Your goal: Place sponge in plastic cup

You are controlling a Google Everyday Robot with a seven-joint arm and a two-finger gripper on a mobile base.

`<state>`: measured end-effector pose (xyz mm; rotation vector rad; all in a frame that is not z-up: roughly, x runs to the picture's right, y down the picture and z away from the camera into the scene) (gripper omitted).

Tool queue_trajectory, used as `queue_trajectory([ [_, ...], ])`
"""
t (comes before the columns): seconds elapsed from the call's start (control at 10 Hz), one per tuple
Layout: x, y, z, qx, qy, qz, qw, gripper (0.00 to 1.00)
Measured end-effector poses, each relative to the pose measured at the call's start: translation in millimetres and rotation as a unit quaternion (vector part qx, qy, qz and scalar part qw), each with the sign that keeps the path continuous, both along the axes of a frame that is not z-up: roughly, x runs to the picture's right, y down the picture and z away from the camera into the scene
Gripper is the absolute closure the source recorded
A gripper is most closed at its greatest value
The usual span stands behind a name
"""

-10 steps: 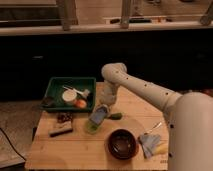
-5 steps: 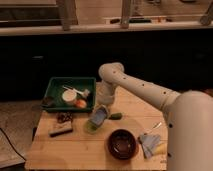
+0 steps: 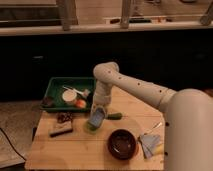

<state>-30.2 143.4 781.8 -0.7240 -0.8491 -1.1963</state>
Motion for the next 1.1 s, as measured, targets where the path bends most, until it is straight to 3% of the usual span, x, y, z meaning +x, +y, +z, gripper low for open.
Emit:
queue_trajectory([
  [0.6,-8.2,9.9,-5.5,-0.004,-0.014,-0.024,0.9996,0.99],
  [0.8,-11.4,10.8,-8.2,-0.005,-0.018,-0.028,0.9994,0.87],
  [1.1,-17.7,13.2,-11.0,-0.009,-0.027,-0.035,0.9990,0.53],
])
